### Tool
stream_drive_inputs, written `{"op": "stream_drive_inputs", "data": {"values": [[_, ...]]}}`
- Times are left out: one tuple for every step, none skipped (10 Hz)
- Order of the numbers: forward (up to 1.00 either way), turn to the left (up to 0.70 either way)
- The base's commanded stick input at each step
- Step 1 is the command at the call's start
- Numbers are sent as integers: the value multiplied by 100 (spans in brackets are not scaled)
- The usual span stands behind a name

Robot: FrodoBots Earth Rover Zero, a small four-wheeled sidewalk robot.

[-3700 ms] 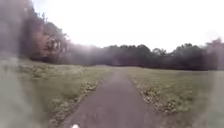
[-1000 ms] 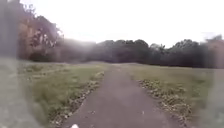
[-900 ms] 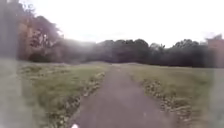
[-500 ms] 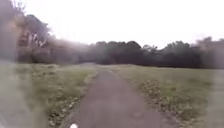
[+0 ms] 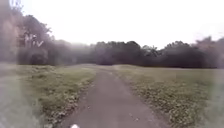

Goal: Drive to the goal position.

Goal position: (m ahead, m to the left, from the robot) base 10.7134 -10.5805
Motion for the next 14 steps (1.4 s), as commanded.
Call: {"op": "stream_drive_inputs", "data": {"values": [[100,0],[100,1],[100,5],[100,16],[100,29],[100,27],[100,0],[100,0],[100,0],[100,0],[100,0],[100,0],[100,0],[100,0]]}}
